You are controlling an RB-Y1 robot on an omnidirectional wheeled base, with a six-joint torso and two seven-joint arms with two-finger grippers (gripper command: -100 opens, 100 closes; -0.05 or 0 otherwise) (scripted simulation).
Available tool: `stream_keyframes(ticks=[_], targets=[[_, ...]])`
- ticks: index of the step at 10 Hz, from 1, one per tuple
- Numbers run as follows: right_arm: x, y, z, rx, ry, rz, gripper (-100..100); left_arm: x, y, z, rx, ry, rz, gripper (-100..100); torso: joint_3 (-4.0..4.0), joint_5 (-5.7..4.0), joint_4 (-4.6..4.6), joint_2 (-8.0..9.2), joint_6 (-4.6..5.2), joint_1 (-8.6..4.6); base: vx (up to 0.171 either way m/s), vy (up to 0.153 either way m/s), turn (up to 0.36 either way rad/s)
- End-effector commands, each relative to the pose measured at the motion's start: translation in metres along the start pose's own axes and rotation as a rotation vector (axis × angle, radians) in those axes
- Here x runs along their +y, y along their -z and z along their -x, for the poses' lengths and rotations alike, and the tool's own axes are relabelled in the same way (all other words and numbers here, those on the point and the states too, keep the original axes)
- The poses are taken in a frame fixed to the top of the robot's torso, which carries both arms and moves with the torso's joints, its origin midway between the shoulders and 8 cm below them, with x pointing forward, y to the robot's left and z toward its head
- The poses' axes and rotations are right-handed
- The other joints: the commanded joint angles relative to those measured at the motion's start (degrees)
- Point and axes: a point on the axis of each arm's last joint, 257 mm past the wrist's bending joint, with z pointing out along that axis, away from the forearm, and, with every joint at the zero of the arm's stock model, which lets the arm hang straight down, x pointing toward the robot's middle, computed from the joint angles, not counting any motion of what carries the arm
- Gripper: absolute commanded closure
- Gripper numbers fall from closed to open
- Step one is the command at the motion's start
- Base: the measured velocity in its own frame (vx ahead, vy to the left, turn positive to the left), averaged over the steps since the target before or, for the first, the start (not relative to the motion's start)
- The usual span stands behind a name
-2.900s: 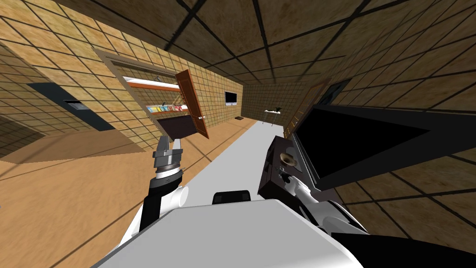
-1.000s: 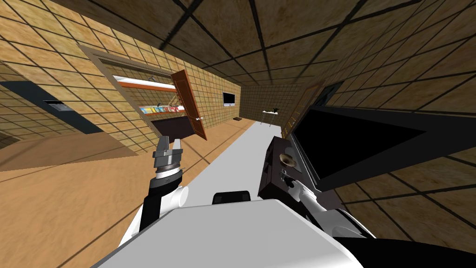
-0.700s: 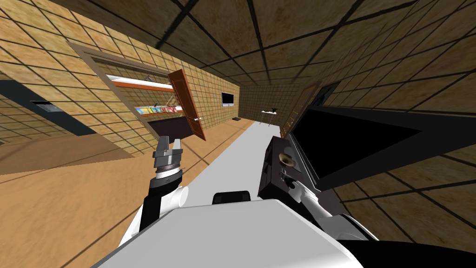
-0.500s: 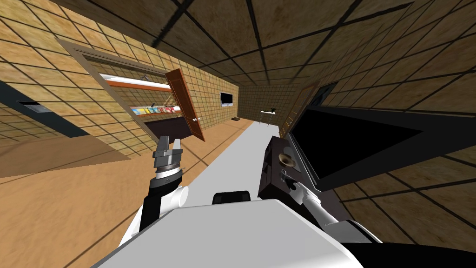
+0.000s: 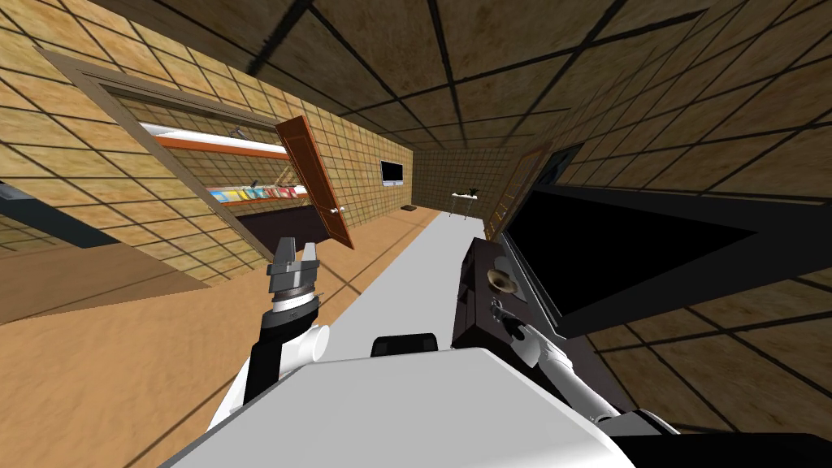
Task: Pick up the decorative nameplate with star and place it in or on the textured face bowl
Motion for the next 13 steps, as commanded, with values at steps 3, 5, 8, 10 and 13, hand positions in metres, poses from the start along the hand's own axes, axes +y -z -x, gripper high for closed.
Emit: stream_keyframes(ticks=[3,5,8,10,13], targets=[[-0.001,0.014,-0.013,0.016,0.014,0.016,100,0.0,0.0,0.0,0.0,0.0,0.0,0,0.07,0.01,0.06,0.1,-0.05,-0.04,0.048,0.014,-0.051],[0.004,0.024,-0.019,0.023,0.022,0.037,100,0.0,0.0,0.0,0.0,0.0,0.0,0,0.04,0.03,0.03,0.06,0.01,-0.04,0.07,0.015,-0.076],[0.008,0.022,-0.016,0.016,0.02,0.045,0,0.0,0.0,0.0,0.0,0.0,0.0,0,0.06,0.03,0.04,0.11,-0.01,-0.04,0.028,0.01,-0.03],[0.017,0.027,0.001,0.0,0.035,0.088,100,0.0,0.0,0.0,0.0,0.0,0.0,0,0.11,0.08,0.08,0.15,0.03,-0.1,0.04,-0.007,-0.144],[0.029,0.034,0.019,-0.013,0.051,0.145,100,0.0,0.0,0.0,0.0,0.0,0.0,0,0.11,0.05,0.13,0.11,-0.07,-0.12,0.052,-0.015,-0.111]])
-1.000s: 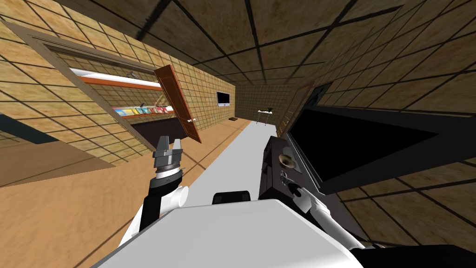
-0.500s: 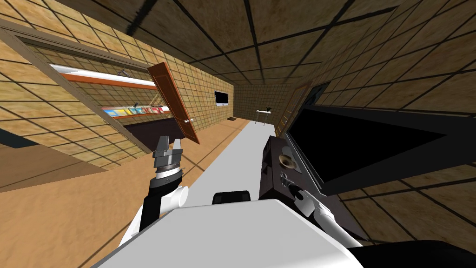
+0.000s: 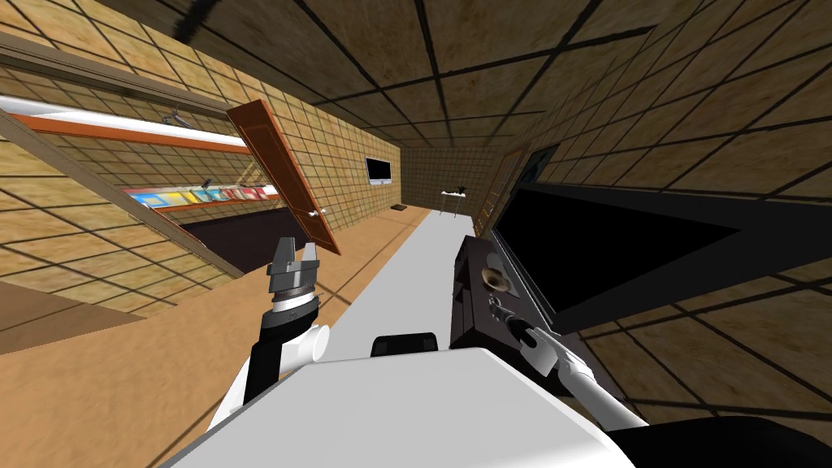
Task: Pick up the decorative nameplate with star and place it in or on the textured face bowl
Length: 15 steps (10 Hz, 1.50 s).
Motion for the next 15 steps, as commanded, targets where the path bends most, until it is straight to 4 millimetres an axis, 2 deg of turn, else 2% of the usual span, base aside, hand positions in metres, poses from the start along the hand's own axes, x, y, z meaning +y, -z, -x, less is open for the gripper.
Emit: stream_keyframes(ticks=[1,9,15], targets=[[0.006,0.003,0.008,-0.004,0.003,0.028,100,0.0,0.0,0.0,0.0,0.0,0.0,0,0.0,0.0,0.0,0.0,0.0,0.0,0.038,-0.009,-0.068],[0.025,0.024,0.038,0.009,0.006,0.127,100,0.0,0.0,0.0,0.0,0.0,0.0,0,-0.04,-0.04,-0.04,-0.03,0.02,-0.06,0.045,-0.017,-0.06],[0.009,0.037,0.061,0.025,-0.016,0.109,100,0.0,0.0,0.0,0.0,0.0,0.0,0,-0.09,-0.06,-0.09,-0.09,0.04,-0.24,0.026,-0.022,0.029]])
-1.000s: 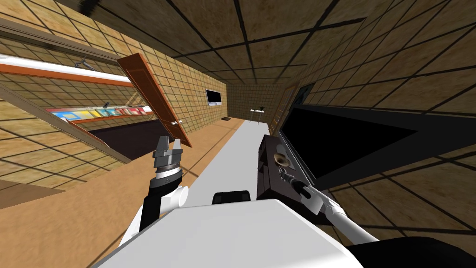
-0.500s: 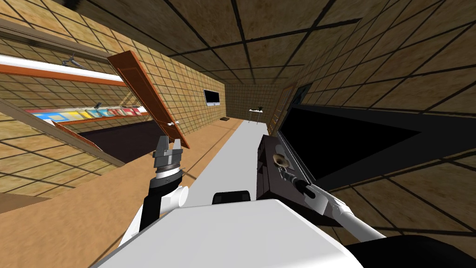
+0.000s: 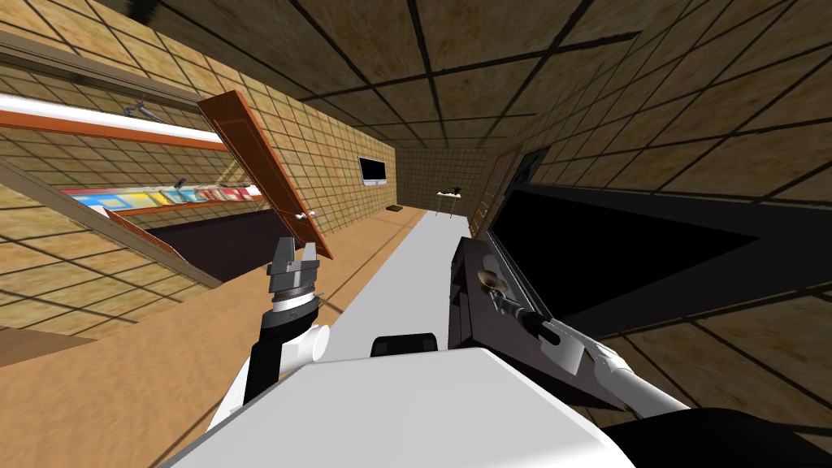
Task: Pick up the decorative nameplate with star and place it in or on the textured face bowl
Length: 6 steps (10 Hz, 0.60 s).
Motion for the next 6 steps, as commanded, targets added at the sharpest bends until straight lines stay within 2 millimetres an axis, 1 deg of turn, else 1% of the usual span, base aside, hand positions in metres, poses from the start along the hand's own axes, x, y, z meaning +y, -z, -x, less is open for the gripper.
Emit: stream_keyframes(ticks=[1,6], targets=[[-0.009,0.004,0.009,0.003,-0.008,-0.02,100,0.0,0.0,0.0,0.0,0.0,0.0,0,0.0,0.0,0.0,0.0,0.0,0.0,0.017,-0.031,0.08],[-0.037,0.02,0.041,0.006,-0.03,-0.094,100,0.0,0.0,0.0,0.0,0.0,0.0,0,-0.13,-0.04,-0.1,-0.16,0.03,-0.18,0.009,-0.029,0.101]])
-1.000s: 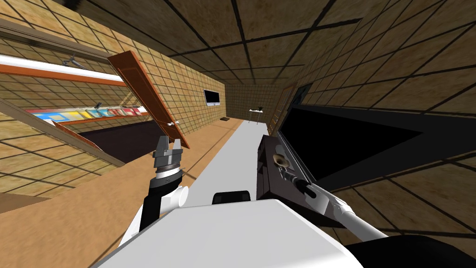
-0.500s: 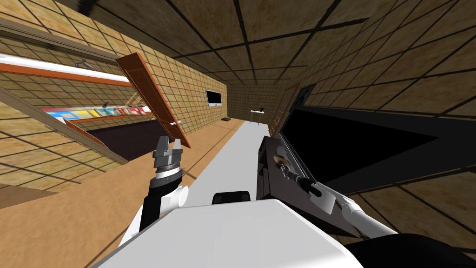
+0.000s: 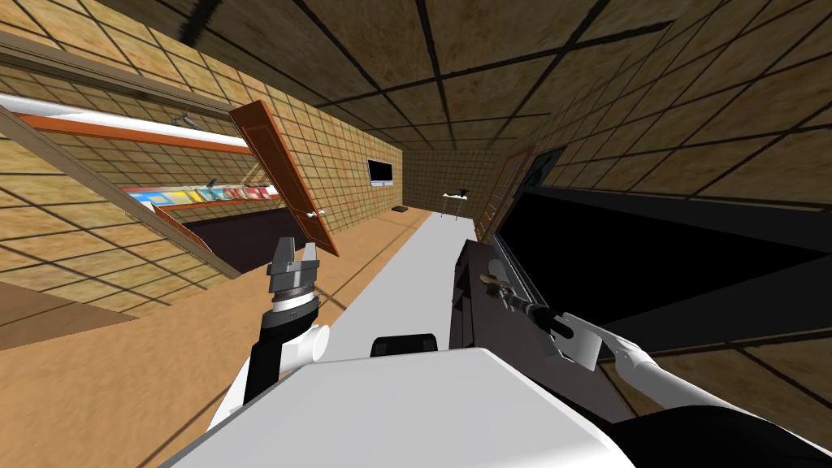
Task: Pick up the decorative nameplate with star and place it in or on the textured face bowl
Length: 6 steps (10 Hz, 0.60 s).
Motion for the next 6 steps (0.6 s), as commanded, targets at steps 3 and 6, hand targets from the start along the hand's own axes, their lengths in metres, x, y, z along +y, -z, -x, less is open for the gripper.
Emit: stream_keyframes(ticks=[3,6], targets=[[-0.021,0.011,0.026,-0.001,-0.013,-0.066,100,0.0,0.0,0.0,0.0,0.0,0.0,0,-0.01,-0.01,-0.01,-0.02,0.0,0.0,-0.001,-0.032,0.11],[-0.04,0.022,0.052,-0.005,-0.023,-0.133,100,0.0,0.0,0.0,0.0,0.0,0.0,0,-0.01,0.01,0.01,-0.02,-0.04,0.04,-0.007,-0.03,0.13]])
